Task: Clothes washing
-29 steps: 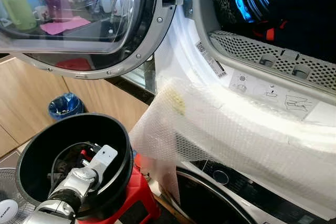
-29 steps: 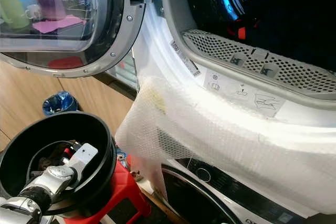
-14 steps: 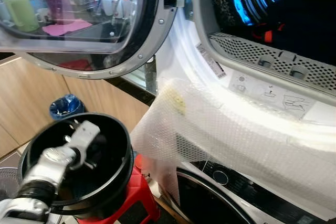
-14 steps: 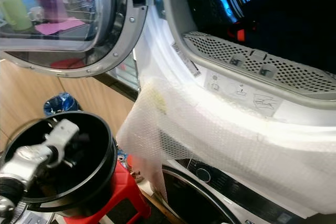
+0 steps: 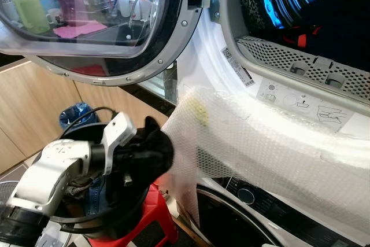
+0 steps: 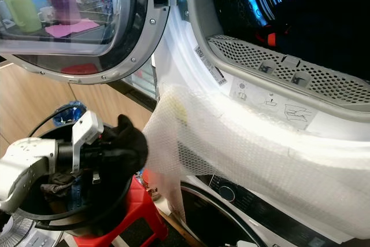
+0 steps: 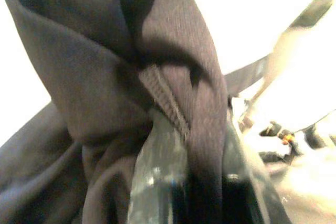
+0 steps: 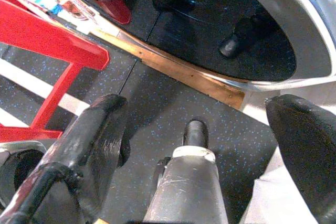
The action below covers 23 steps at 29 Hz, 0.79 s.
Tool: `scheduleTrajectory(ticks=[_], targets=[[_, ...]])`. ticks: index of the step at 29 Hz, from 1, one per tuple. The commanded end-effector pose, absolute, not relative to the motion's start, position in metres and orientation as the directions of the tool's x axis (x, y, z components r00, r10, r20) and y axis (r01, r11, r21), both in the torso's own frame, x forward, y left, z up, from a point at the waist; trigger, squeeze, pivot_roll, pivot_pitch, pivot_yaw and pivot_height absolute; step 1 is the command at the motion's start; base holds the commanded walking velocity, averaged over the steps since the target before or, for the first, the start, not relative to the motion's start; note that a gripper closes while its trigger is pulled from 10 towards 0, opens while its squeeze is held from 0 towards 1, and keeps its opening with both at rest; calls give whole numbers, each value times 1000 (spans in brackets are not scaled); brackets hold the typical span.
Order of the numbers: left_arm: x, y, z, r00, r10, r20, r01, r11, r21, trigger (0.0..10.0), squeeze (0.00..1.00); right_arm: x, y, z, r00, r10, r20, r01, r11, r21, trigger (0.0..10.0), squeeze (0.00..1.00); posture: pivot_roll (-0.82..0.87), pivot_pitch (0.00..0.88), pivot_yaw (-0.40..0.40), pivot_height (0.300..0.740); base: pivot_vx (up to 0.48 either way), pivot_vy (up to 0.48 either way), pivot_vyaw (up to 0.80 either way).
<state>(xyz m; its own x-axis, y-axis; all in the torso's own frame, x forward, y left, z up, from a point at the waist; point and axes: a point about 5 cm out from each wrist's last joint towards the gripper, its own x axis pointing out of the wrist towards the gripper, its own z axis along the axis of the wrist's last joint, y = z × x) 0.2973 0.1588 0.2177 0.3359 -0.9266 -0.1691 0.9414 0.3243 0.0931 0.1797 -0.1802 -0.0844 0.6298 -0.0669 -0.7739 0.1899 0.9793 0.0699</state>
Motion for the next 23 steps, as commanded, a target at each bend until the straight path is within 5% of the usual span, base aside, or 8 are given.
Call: scheduleTrajectory(ticks=[1,6,7,8,13,23], targets=[[292,145,242,241,-966,-88,966,231,114,0,0,175,-179,-87,614,-66,-786,206,975,79,10000,0,192,104,11,740,0,0,0],[283,100,254,-15,-1000,-9,997,-16,79,0,0,176,-176,-87,618,-65,-783,221,971,93,10000,0,175,100,33,740,0,0,0],[283,100,254,-15,-1000,-9,997,-16,79,0,0,176,-176,-87,618,-65,-783,221,971,93,10000,0,175,100,33,740,0,0,0],[277,82,251,-120,-993,13,992,-119,43,0,0,177,-175,-86,621,-68,-781,227,969,97,10000,0,153,99,48,740,0,0,0],[273,69,237,-185,-983,2,983,-185,-11,0,0,176,-176,-86,624,-76,-778,238,966,97,10000,0,134,99,59,740,0,0,0],[294,101,150,123,-926,-356,987,152,-57,0,0,158,-193,-86,697,-54,-715,141,988,63,10000,0,101,118,65,740,0,0,0]])
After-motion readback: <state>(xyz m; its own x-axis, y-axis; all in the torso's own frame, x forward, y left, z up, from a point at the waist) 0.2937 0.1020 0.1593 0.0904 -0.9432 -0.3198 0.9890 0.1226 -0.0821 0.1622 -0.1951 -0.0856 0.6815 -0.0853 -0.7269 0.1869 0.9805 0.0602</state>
